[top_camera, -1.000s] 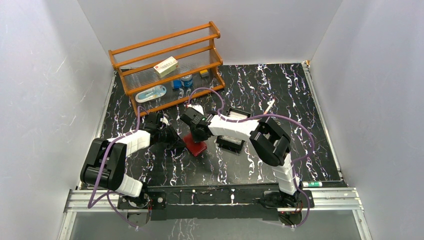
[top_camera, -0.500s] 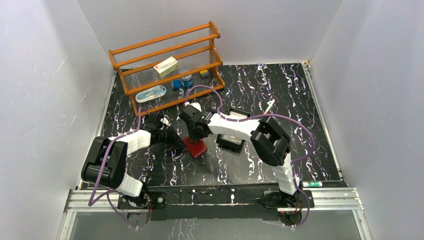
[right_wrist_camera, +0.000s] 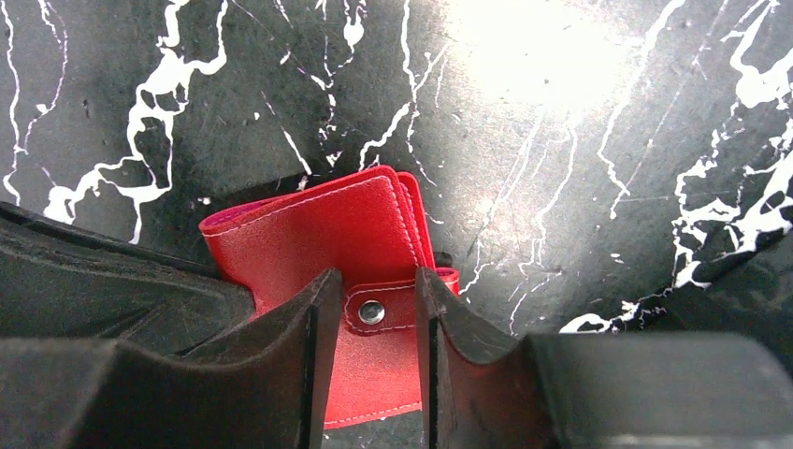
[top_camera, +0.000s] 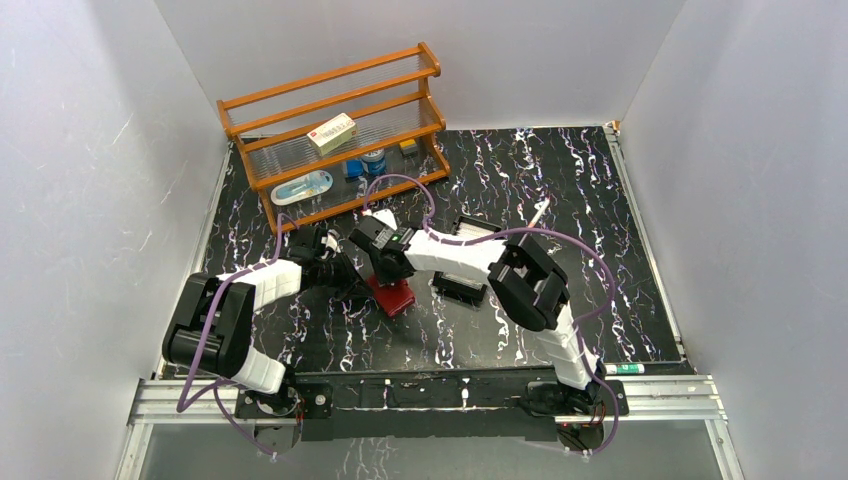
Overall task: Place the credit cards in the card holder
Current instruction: Open the snap button on the card holder.
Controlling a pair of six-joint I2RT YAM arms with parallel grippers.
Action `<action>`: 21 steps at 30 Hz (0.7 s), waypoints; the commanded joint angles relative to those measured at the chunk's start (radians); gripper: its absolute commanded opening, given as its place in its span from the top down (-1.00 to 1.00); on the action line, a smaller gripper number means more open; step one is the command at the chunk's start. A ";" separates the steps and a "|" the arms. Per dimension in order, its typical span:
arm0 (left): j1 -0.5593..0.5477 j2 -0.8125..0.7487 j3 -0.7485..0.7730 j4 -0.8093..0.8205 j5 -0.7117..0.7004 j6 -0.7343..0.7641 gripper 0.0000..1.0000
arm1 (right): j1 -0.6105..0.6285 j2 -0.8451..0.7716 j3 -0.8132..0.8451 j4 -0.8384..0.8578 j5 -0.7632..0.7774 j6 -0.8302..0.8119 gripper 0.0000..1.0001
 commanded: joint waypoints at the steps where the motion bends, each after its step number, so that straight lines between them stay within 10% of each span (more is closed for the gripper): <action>1: -0.005 -0.005 0.021 -0.058 0.012 0.022 1.00 | 0.012 0.045 0.004 -0.127 0.105 0.006 0.28; 9: -0.004 -0.008 0.040 -0.113 -0.045 0.040 1.00 | 0.011 -0.029 -0.044 -0.119 0.170 0.011 1.00; 21: 0.001 0.031 0.077 -0.164 -0.087 0.053 1.00 | -0.008 -0.203 -0.156 -0.015 0.129 0.014 1.00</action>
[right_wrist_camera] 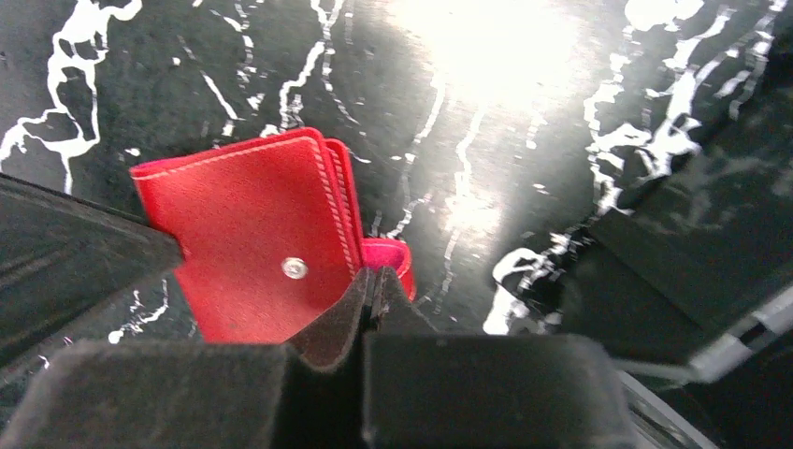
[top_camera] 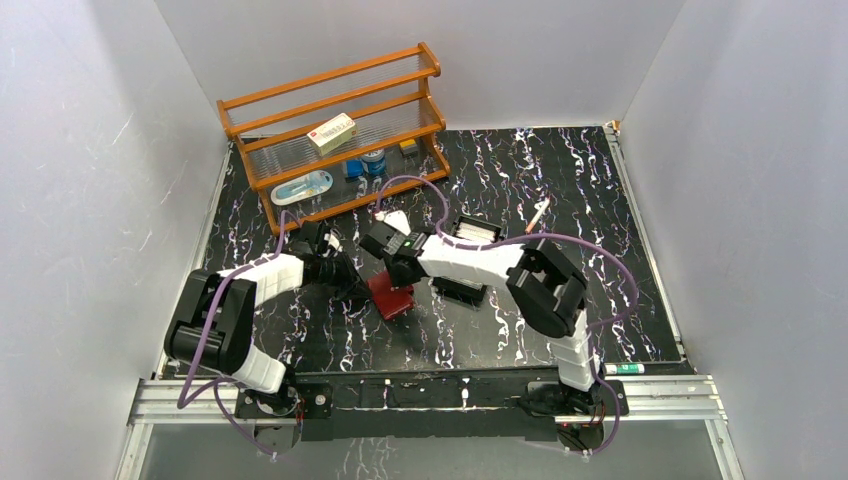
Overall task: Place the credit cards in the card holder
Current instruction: Open the snap button on the card holder, then unfold the card holder at the center of the board.
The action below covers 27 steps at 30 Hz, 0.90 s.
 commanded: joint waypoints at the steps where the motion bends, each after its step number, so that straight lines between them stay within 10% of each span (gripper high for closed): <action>1: 0.012 0.023 0.033 -0.080 -0.049 0.027 1.00 | -0.029 -0.129 -0.062 -0.004 0.029 -0.009 1.00; 6: 0.014 0.032 0.063 -0.096 -0.046 0.037 0.96 | -0.035 -0.205 -0.100 0.053 -0.054 -0.026 1.00; 14: 0.021 -0.068 0.223 -0.297 -0.186 0.088 -0.03 | -0.039 -0.332 -0.137 0.188 -0.252 0.043 1.00; 27: 0.022 -0.234 0.059 -0.204 -0.030 0.056 -0.30 | -0.092 -0.358 -0.237 0.293 -0.351 0.133 1.00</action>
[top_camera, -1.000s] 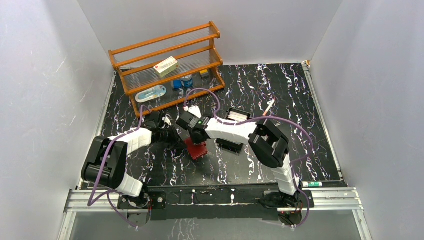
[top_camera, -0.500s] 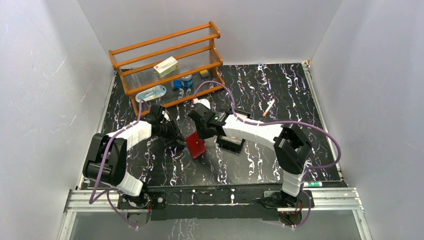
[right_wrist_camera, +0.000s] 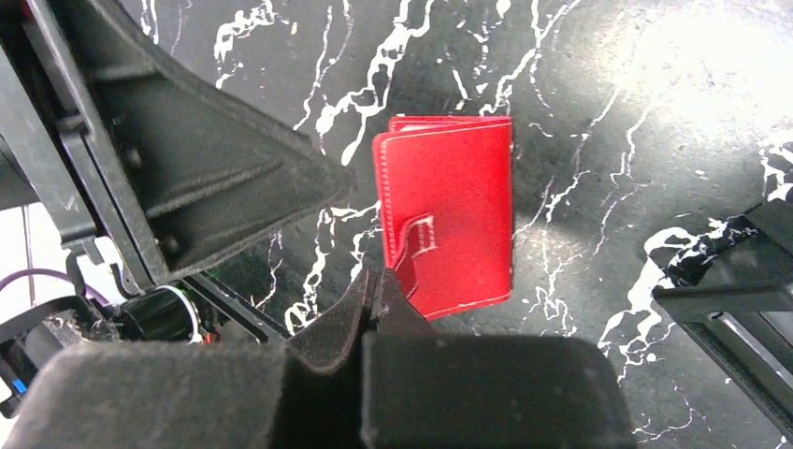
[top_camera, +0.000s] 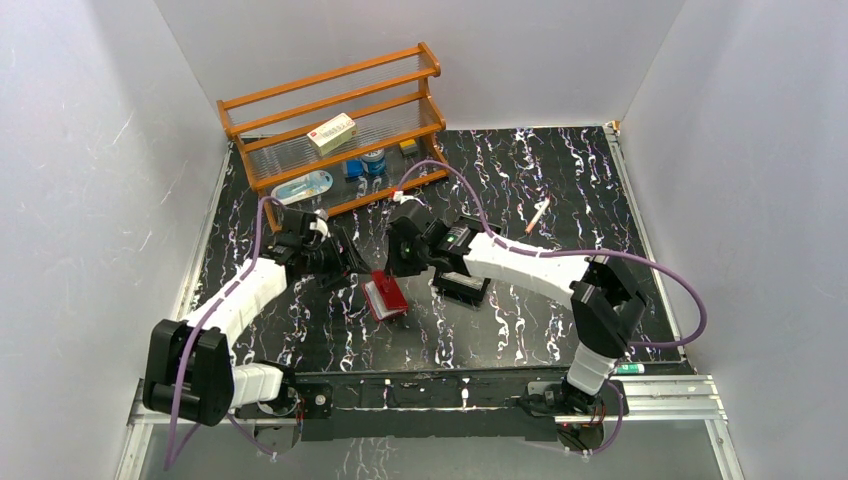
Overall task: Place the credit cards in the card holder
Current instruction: Unfold the card holder at the center of the board, then move the card holder to the center of the board.
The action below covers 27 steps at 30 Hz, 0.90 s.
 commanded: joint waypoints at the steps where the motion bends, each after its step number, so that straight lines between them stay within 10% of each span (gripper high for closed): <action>1: 0.004 0.026 -0.053 0.006 0.065 -0.011 -0.28 | -0.052 -0.038 -0.044 0.041 -0.016 0.024 1.00; 27: 0.004 0.185 -0.122 0.112 0.119 -0.049 0.26 | -0.240 -0.096 -0.163 -0.068 0.000 0.003 1.00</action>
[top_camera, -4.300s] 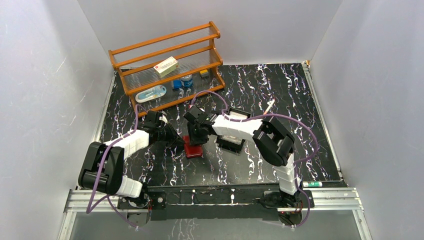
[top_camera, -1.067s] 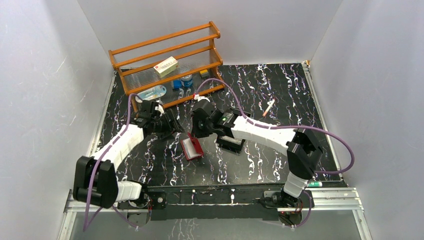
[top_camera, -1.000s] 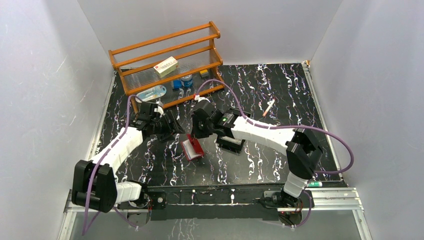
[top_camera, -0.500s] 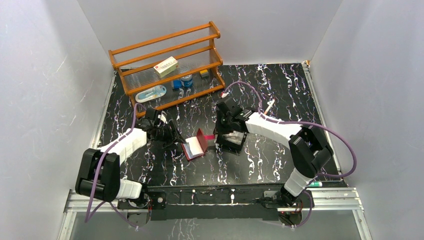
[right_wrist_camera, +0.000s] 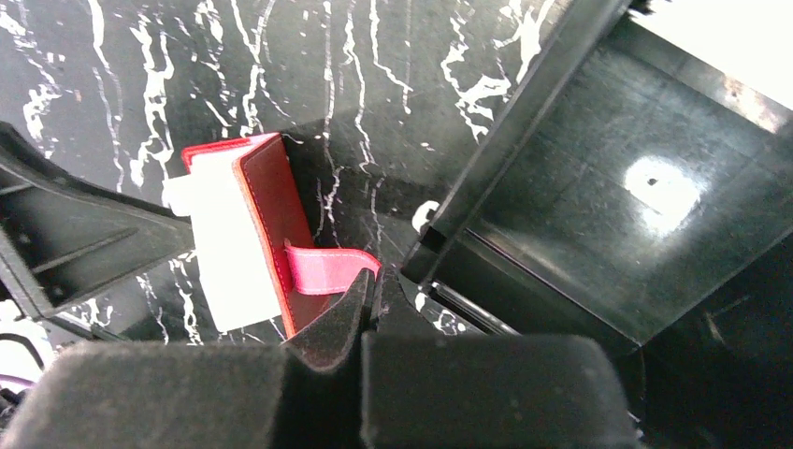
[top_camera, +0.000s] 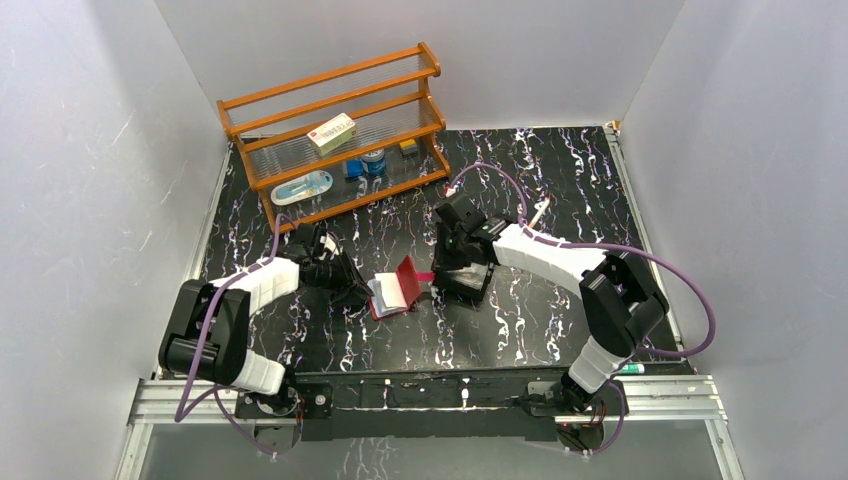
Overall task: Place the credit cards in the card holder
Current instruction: Move the card holder to the center of the board.
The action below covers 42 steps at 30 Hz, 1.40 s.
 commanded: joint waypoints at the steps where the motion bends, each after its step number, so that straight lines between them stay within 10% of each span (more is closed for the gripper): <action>1: 0.003 -0.013 0.005 -0.048 0.009 -0.004 0.27 | 0.000 -0.043 0.040 -0.072 0.024 0.011 1.00; 15: 0.008 -0.195 0.124 -0.280 -0.037 0.074 0.13 | 0.121 -0.136 -0.112 0.152 -0.368 0.180 1.00; 42: -0.061 -0.077 -0.047 -0.096 0.205 0.047 0.15 | 0.120 -0.318 -0.416 -0.032 -0.068 0.106 1.00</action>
